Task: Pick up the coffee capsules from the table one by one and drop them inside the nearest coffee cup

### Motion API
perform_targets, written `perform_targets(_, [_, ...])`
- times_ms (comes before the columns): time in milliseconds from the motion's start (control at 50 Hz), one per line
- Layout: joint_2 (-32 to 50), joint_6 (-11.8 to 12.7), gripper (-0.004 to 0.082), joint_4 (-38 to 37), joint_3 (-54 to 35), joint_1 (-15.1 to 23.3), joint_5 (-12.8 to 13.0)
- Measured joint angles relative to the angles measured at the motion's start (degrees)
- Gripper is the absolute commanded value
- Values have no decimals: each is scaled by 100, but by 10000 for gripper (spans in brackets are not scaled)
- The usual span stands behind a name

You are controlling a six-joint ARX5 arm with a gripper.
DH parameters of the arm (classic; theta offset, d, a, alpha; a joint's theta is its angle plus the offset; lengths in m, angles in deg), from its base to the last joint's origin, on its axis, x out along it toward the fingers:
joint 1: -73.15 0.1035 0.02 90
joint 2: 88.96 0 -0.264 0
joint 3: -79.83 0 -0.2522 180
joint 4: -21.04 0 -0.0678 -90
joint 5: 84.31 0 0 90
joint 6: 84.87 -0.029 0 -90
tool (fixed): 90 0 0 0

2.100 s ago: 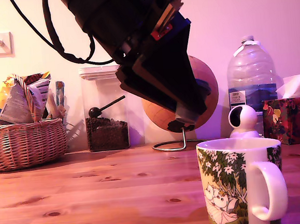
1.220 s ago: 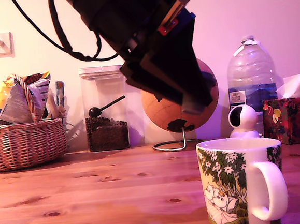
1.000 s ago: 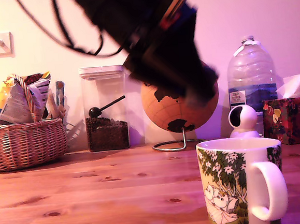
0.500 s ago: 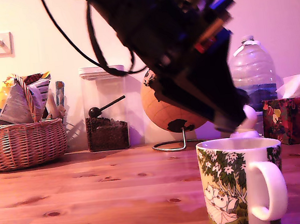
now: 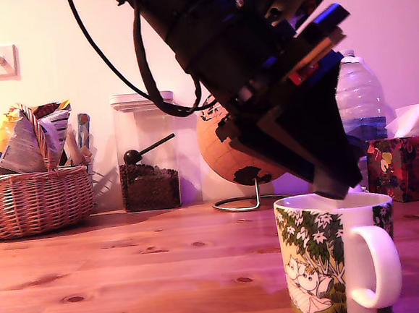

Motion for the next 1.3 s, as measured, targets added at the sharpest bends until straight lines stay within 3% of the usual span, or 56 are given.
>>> perform_targets(360, [0, 0, 227, 0, 0, 0, 2])
perform_targets(420, [0, 0, 341, 0, 0, 0, 2])
perform_targets(500, [0, 0, 661, 0, 0, 0, 2])
perform_targets(560, [0, 0, 803, 0, 0, 0, 24])
perform_targets(1080, [2, 114, 750, 9, 0, 0, 42])
perform_targets(1200, [20, 114, 547, 11, 0, 0, 42])
perform_targets(1300, [168, 111, 223, 42, 0, 2, 42])
